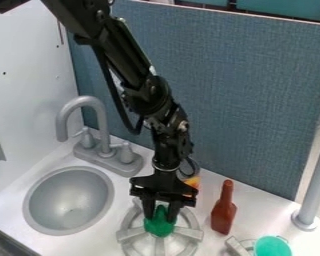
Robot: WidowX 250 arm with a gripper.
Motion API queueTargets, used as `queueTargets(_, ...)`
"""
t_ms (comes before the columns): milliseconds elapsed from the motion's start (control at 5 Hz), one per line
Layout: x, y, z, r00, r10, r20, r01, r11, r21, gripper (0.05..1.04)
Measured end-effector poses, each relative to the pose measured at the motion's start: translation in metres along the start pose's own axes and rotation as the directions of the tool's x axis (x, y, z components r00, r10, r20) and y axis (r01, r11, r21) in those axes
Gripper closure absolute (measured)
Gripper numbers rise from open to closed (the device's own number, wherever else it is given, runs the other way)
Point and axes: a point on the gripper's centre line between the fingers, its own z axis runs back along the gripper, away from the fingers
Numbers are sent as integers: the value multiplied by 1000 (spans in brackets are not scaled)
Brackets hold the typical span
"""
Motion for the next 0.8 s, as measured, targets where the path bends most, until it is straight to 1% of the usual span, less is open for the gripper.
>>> queueTargets(200, -4, 4, 0, 999, 39, -20, -38, 999, 27, 121)
queueTargets(400, -4, 5, 17, 999, 50, 21, -50, 999, 6, 79)
queueTargets(600, -27, 12, 46, 998, 46, 46, -46, 999, 0, 83)
queueTargets(800, -55, -2, 63, 999, -17, 48, 17, 1000, -13, 83)
